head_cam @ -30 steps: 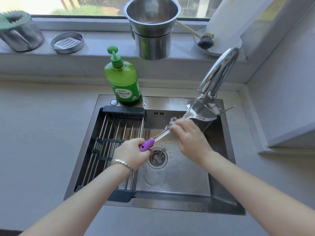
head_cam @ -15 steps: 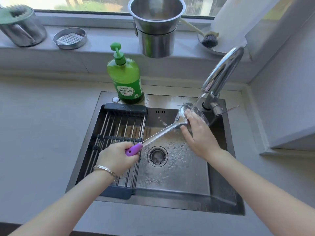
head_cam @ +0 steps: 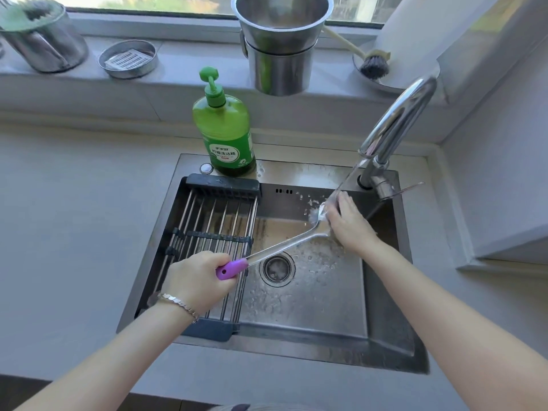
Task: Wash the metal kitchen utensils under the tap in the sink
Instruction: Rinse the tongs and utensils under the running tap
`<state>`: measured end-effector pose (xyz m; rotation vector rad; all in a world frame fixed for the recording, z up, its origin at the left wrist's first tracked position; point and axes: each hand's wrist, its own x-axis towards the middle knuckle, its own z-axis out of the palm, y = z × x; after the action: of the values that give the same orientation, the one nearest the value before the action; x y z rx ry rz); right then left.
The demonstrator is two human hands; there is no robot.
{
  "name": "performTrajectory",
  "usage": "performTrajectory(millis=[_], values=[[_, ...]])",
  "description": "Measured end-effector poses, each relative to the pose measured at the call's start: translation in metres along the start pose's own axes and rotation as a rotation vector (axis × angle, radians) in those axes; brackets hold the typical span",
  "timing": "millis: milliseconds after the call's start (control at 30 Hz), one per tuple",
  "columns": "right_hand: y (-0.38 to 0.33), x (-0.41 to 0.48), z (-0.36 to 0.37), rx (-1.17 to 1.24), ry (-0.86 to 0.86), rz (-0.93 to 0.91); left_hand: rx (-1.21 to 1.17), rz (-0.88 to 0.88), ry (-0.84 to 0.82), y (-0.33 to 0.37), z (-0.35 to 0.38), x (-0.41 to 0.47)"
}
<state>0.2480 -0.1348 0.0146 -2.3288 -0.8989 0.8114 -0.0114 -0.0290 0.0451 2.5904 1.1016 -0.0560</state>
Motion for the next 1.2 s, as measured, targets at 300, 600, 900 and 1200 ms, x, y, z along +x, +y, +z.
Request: performTrajectory(millis=[300,600,900,1200], values=[[0.037,-0.019,0.002,0.778,-0.213,0.821,0.496,0.581,0.239,0.017,-0.030,0.017],[0.063,-0.044,0.029,1.317,-0.046,0.852,0.524,0.362,-0.011,0.026,-0.019,0.024],[0.048,-0.051,0.039,1.040,0.176,0.486,0.240,-0.087,-0.455,0.009,-0.021,0.028],[0.025,-0.055,0.070,-0.518,-0.053,-0.456,0.436,-0.107,-0.268,0.004,-0.041,0.027]])
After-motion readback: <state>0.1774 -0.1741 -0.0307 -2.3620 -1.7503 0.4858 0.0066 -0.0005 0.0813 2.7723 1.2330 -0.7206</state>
